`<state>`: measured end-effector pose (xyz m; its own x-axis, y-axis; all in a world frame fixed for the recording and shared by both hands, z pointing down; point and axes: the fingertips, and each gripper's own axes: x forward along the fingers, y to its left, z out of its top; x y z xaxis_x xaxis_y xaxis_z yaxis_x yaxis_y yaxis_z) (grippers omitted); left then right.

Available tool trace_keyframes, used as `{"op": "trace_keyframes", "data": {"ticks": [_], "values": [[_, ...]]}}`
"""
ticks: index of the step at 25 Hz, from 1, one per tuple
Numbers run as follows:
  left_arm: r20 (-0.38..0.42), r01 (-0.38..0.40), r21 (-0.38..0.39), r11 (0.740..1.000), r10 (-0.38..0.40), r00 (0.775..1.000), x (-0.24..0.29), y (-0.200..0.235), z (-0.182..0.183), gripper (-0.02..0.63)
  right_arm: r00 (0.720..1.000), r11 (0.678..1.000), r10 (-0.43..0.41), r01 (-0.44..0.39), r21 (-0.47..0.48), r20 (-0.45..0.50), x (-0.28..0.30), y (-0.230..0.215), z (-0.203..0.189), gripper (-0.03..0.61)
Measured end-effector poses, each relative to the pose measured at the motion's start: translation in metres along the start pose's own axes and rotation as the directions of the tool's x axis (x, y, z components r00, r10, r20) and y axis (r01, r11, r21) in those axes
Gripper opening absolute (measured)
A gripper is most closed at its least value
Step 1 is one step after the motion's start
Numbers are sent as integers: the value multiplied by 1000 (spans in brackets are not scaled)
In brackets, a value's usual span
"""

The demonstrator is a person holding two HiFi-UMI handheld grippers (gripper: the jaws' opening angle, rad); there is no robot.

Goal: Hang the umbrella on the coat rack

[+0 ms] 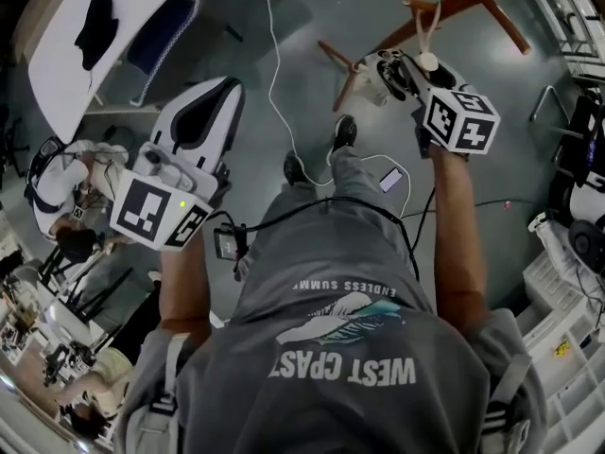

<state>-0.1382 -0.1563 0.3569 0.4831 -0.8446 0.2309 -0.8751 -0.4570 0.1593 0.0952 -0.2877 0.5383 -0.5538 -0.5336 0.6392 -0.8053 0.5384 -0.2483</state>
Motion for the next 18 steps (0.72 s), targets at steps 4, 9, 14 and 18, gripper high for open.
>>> {"op": "trace_keyframes", "data": {"ticks": [4, 9, 14, 18], "values": [[7, 0, 29, 1000, -1, 1000, 2, 12, 8, 23, 999, 1000, -3, 3, 18, -42, 11, -9, -8, 175], [25, -12, 75, 997, 10, 1000, -2, 21, 23, 23, 995, 999, -41, 41, -1, -87, 26, -25, -21, 176], [43, -27, 97, 995, 23, 999, -18, 18, 29, 23, 987, 994, -96, 88, -69, -126, 32, -38, -25, 176], [56, -38, 111, 993, 32, 998, -32, 17, 36, 23, 984, 992, -121, 114, -63, -133, 35, -44, -26, 178]]}}
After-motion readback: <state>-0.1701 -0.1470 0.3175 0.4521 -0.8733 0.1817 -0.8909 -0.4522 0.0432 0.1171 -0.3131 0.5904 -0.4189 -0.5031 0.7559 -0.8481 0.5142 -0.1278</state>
